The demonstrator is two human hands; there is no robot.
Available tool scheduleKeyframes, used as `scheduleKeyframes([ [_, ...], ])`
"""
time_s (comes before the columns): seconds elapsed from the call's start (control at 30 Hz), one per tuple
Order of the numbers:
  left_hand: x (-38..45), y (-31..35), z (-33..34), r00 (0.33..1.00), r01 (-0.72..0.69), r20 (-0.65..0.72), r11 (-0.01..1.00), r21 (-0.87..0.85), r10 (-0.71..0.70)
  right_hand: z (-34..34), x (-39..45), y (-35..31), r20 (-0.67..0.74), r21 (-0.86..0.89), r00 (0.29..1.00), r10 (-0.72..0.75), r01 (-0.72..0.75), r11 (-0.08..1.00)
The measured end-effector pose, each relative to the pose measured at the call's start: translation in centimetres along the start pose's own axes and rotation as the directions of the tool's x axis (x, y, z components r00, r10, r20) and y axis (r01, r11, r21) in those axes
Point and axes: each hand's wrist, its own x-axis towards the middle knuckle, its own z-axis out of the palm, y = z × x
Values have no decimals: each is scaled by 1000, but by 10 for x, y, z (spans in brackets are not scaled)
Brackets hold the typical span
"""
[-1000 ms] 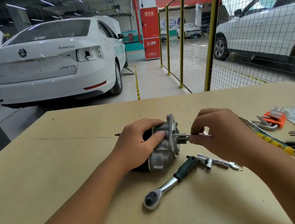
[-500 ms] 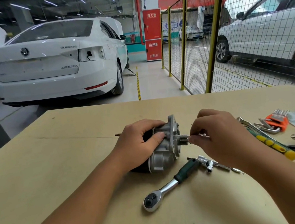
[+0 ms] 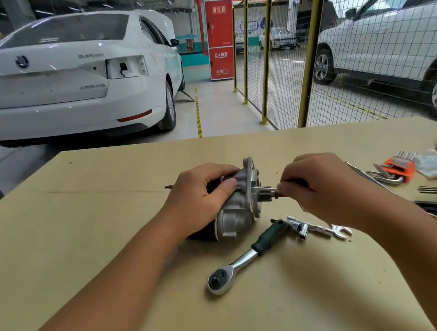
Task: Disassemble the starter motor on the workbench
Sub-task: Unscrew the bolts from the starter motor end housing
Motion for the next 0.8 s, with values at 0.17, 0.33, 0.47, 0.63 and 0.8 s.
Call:
scheduleKeyframes([
  [0.17, 1, -1, -1, 1000, -4, 13, 1000, 9, 4, -1, 1, 1, 39, -32, 999, 3, -2, 999],
  [0.33, 1, -3, -2, 1000, -8, 22, 1000, 16, 8, 4, 1, 0, -4, -101, 1000, 1, -2, 995],
  [0.47, 1, -2, -3, 999, -12, 35, 1000, 28, 11, 2, -2, -2, -4, -202, 1000, -3, 2, 979],
  [0.63, 0, -2, -2, 999, -14, 33, 999, 37, 13, 3, 1, -1, 5, -95, 1000, 23, -23, 995],
  [0.8, 2, -4, 1, 1000, -19, 7, 1000, 17, 19, 6, 0, 3, 21, -66, 1000, 6, -5, 998],
])
